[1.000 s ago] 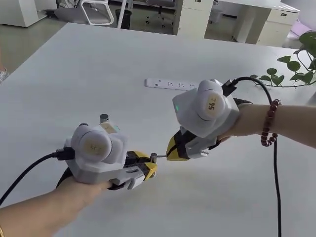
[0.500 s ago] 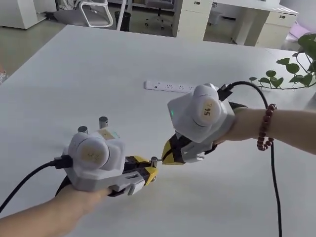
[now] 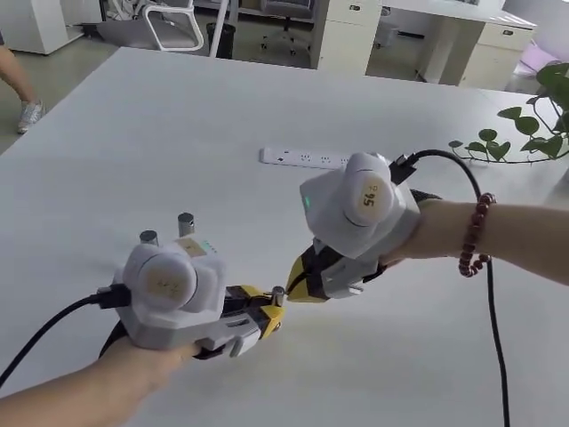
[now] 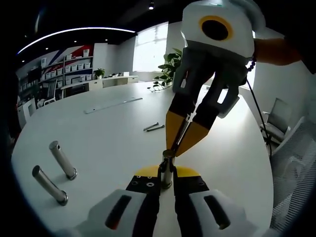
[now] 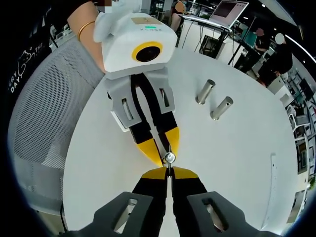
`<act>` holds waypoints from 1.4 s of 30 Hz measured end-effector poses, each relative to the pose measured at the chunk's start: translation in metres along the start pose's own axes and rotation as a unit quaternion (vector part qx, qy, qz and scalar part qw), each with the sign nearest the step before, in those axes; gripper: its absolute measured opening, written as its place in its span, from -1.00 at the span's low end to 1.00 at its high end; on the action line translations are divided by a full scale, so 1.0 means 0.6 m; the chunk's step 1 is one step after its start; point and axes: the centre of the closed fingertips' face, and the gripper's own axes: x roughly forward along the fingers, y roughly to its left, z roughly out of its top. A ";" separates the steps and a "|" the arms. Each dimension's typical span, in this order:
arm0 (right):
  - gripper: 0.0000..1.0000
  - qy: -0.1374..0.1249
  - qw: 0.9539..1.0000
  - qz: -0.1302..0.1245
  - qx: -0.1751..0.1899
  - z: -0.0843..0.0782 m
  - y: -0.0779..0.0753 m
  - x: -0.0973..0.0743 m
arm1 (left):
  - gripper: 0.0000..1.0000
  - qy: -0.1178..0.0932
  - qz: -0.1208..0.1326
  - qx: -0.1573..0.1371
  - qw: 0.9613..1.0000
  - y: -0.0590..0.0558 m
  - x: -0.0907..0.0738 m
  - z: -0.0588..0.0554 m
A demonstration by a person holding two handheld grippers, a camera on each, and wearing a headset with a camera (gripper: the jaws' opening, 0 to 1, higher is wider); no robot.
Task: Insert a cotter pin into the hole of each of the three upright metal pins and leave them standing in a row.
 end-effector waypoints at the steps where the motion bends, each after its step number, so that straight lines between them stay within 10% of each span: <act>1: -1.00 -0.001 1.000 0.000 0.001 0.000 0.000 0.000 | -0.85 0.000 0.000 0.000 1.000 0.000 0.000 0.000; 42: -1.00 -0.018 0.999 -0.006 0.034 -0.003 0.003 -0.007 | -0.85 0.008 0.002 -0.020 1.000 0.002 0.007 -0.013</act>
